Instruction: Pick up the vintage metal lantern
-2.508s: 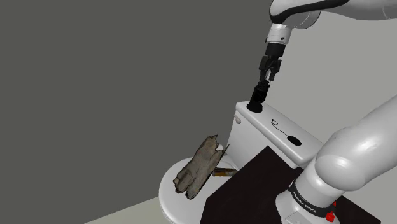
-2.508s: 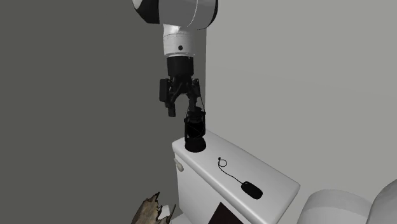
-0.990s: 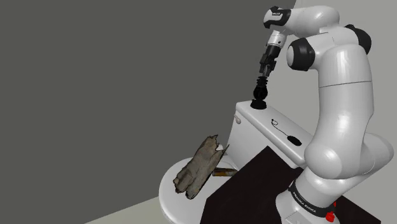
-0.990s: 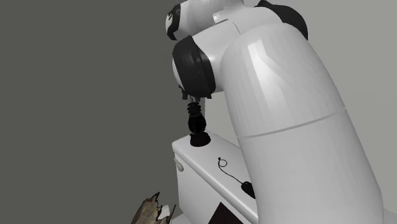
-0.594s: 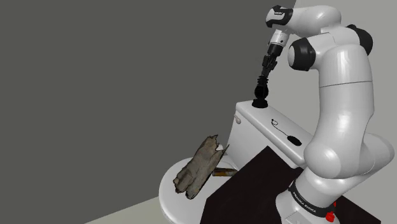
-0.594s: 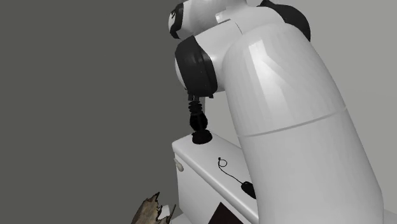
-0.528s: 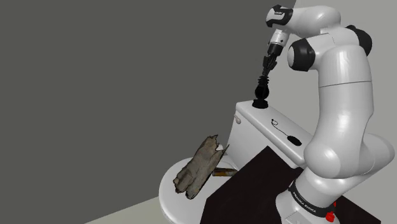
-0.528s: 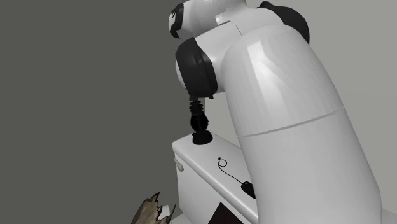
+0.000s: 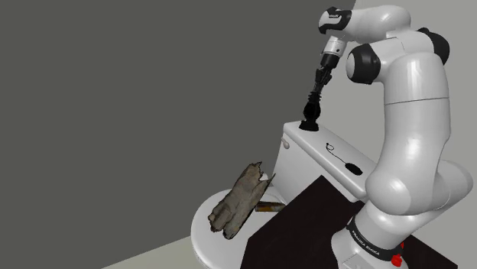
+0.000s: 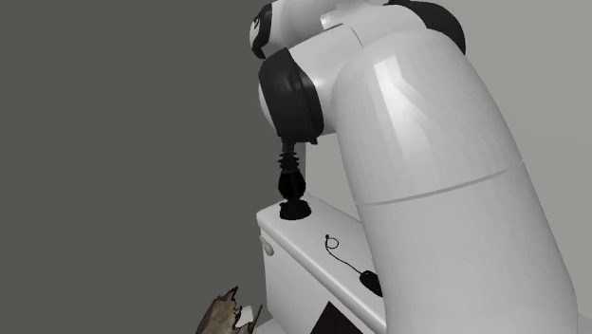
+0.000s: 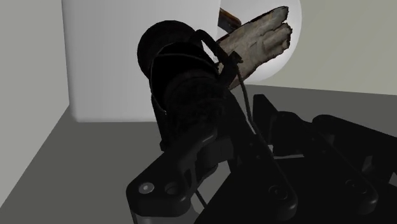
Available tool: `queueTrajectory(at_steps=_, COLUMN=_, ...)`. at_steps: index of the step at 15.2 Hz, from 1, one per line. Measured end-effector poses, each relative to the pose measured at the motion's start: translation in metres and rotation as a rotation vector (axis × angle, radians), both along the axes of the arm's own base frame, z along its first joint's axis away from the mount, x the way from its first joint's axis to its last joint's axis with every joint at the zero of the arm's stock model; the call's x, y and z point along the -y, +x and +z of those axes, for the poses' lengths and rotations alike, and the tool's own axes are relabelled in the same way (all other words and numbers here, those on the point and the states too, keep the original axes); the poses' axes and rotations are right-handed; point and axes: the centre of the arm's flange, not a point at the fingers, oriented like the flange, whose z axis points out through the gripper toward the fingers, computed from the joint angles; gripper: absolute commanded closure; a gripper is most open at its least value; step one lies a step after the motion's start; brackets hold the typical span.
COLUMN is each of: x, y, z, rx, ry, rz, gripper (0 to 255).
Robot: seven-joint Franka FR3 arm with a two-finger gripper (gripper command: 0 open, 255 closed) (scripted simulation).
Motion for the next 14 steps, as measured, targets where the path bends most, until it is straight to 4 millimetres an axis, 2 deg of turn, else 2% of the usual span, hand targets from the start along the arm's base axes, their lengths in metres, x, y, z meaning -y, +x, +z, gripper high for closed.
queueTrajectory(at_steps=11, x=-0.001, y=0.002, z=0.010, rx=-0.083, ry=0.065, rz=-0.003, gripper=255)
queueTrajectory(at_steps=14, x=-0.003, y=0.003, z=0.024, rx=-0.098, ry=0.080, rz=0.001, gripper=255)
